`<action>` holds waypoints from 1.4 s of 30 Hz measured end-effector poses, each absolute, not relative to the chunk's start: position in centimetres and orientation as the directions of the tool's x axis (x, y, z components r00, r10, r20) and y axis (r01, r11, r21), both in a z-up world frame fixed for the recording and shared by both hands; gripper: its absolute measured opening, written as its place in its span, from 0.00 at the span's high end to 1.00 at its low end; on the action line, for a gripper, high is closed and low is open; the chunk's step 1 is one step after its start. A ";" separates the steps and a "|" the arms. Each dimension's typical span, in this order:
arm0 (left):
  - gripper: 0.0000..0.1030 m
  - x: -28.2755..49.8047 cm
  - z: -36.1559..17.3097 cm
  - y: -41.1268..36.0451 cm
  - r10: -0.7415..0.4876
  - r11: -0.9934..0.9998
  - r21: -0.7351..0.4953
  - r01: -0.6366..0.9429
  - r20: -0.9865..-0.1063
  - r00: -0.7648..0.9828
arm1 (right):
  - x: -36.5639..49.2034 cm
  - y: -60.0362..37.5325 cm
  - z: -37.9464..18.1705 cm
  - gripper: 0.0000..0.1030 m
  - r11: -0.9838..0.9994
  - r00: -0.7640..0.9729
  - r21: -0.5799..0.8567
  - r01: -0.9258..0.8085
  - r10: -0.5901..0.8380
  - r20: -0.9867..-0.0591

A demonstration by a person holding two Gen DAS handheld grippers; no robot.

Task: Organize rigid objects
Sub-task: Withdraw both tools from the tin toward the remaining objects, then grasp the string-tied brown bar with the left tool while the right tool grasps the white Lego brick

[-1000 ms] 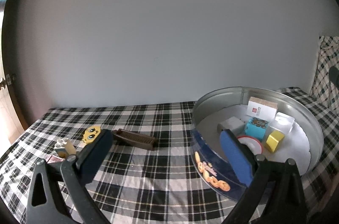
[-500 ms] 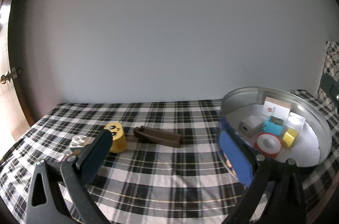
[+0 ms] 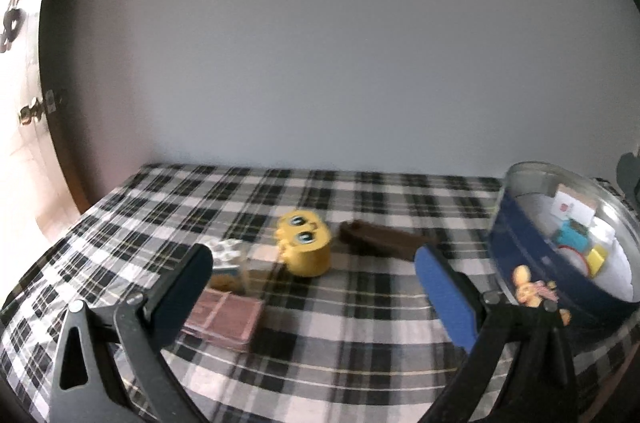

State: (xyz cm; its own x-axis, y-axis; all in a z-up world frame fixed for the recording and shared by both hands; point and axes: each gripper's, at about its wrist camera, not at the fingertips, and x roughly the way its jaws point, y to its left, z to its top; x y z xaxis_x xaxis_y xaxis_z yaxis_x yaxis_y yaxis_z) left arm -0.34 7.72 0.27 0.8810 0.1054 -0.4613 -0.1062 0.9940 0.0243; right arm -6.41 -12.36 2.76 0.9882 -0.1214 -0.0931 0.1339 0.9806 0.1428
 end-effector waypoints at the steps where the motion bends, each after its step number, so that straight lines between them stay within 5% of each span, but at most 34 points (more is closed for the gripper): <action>1: 0.01 -0.2 0.2 8.1 0.110 0.994 0.025 -0.111 -0.471 0.876 | -6.3 -11.9 2.7 0.05 0.982 0.989 0.143 0.127 -0.114 -0.095; 19: 0.01 4.5 -5.2 18.0 0.001 0.989 -0.090 -0.115 -0.785 0.620 | -3.9 -3.6 2.3 0.05 0.992 0.975 0.125 -0.013 0.040 -0.217; 24: 0.05 4.5 -5.3 17.9 0.018 0.993 -0.060 -0.106 -0.788 0.616 | -3.1 -2.7 2.1 0.05 0.993 0.969 0.118 -0.027 0.055 -0.242; 26: 0.26 4.4 -5.0 18.1 0.021 0.994 -0.054 -0.099 -0.778 0.628 | -2.9 -2.4 2.1 0.05 0.993 0.966 0.113 -0.032 0.059 -0.250; 34: 0.26 3.9 -4.7 18.9 0.010 0.995 -0.053 -0.081 -0.774 0.633 | -1.7 -1.2 1.6 0.05 0.993 0.951 0.109 -0.050 0.081 -0.297; 42: 0.26 2.7 -3.2 25.8 0.221 0.922 -0.071 -0.380 -0.709 0.670 | 0.3 2.2 0.9 0.05 0.976 0.899 0.155 -0.150 0.200 -0.389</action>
State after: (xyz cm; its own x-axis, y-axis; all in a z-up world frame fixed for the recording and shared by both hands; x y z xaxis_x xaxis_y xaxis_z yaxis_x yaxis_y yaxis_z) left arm 2.72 25.77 -3.21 0.6697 0.2214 -0.7089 -0.3802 0.9221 -0.0713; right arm 0.27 2.18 0.86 0.8991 0.2000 -0.3893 -0.1501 0.9764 0.1551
